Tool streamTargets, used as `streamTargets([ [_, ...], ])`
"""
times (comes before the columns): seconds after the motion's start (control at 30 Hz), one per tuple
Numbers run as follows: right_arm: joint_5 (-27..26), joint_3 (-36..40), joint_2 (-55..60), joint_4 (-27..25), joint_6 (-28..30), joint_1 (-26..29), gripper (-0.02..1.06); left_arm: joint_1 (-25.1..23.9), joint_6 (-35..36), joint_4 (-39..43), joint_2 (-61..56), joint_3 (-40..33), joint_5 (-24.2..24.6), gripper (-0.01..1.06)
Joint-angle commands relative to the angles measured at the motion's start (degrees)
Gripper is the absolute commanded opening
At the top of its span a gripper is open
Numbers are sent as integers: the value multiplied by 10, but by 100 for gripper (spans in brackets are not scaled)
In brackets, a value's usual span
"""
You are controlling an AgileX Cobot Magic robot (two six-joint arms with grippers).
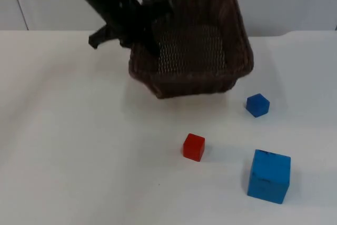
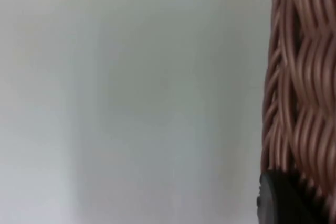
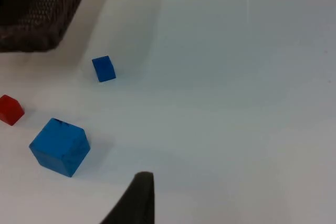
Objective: Pick up the basket with the left hand and place the largest block into the basket with the right hand.
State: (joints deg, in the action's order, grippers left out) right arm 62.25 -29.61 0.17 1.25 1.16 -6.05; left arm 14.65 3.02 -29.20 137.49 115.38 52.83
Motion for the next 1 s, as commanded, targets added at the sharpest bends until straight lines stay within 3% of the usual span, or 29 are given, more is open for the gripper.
streamTargets([
  [0.0,-5,1,-2,0,4,3,105,-1,4,-14,-30,3,15,0],
  [0.3,-5,1,-2,0,4,3,105,-8,3,23,-101,2,90,0],
  [0.87,-5,1,-2,0,4,3,105,-8,5,41,-156,2,171,0],
  [0.97,-5,1,-2,0,4,3,105,-8,5,44,-173,-26,167,0],
])
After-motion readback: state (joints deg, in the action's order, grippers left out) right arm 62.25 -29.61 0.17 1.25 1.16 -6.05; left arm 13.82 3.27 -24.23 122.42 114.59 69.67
